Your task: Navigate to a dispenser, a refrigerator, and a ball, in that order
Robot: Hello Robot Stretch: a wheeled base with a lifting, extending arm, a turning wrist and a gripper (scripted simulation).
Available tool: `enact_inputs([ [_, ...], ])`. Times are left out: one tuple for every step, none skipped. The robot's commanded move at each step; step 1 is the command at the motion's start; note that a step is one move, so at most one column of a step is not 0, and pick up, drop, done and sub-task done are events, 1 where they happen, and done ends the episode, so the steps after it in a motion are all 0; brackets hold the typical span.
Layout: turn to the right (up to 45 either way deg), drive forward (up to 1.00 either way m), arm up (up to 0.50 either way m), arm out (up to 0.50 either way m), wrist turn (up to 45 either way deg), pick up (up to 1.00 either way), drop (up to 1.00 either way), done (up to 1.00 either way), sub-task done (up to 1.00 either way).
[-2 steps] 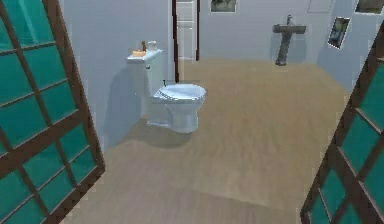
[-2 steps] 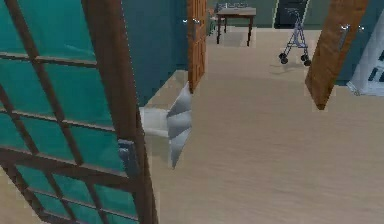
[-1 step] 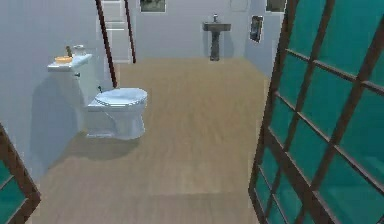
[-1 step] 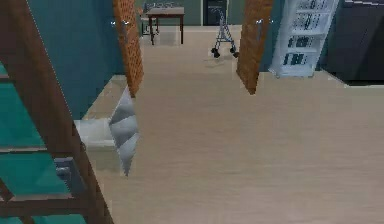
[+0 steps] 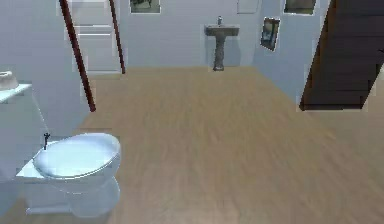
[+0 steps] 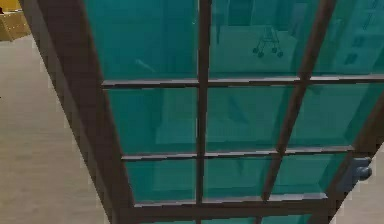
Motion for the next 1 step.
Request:
enact_inputs([
  [0.0, 0.45, 0.0, 0.0, 0.0, 0.0, 0.0, 0.0, 0.0],
])
